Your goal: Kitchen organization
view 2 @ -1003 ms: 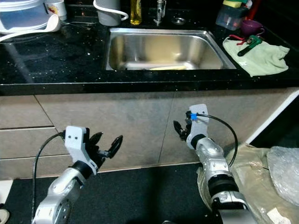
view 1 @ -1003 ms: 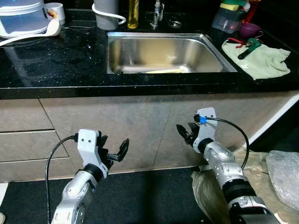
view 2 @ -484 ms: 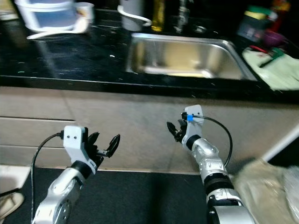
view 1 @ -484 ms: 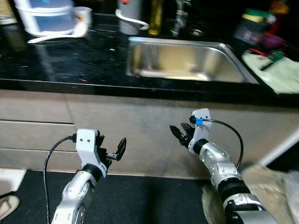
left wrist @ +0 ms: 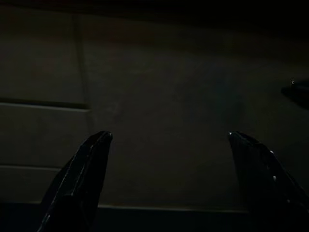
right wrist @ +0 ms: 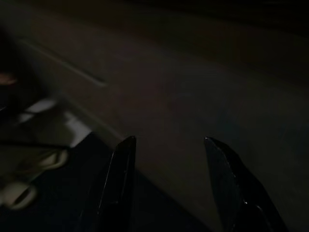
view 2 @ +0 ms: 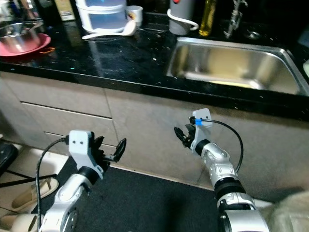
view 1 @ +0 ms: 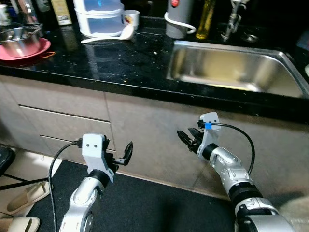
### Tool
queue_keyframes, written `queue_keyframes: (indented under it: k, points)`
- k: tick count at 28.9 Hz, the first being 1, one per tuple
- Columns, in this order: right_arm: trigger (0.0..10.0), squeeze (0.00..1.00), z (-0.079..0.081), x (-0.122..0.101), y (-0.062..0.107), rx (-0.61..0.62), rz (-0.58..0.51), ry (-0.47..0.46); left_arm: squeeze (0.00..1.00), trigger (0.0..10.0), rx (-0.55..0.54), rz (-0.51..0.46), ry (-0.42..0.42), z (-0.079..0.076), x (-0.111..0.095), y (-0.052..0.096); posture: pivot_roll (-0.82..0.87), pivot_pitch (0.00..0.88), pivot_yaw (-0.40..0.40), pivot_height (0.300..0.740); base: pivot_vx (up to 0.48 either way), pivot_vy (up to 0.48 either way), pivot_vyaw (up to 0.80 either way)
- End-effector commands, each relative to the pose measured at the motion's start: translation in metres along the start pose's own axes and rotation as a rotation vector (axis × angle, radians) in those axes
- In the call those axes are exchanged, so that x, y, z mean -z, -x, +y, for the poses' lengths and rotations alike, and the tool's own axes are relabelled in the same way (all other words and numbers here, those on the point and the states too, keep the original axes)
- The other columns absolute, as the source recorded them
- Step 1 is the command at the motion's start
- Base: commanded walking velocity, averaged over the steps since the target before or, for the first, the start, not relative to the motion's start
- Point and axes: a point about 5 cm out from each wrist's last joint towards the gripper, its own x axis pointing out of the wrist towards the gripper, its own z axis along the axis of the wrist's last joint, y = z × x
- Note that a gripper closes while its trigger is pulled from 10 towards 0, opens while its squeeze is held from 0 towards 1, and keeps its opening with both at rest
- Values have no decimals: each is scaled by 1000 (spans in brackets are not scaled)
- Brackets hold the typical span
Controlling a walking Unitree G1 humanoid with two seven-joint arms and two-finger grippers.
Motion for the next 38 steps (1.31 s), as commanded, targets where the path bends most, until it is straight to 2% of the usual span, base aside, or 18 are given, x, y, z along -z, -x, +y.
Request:
queue_keyframes:
  k: [1,18,38]
  points:
    - [10000,0,0,-1,0,-7,-6,0,0,10000,15,-6,-23,-5,-1,0,63,0,-93,732,0,0,788]
    - [10000,0,1,-1,-1,-40,-12,7,0,10000,-19,-20,50,0,0,0,61,0,-94,732,0,0,788]
    - [10000,0,4,-2,-2,-75,-19,14,0,10000,-27,-28,41,1,-1,-1,63,0,-95,732,0,0,787]
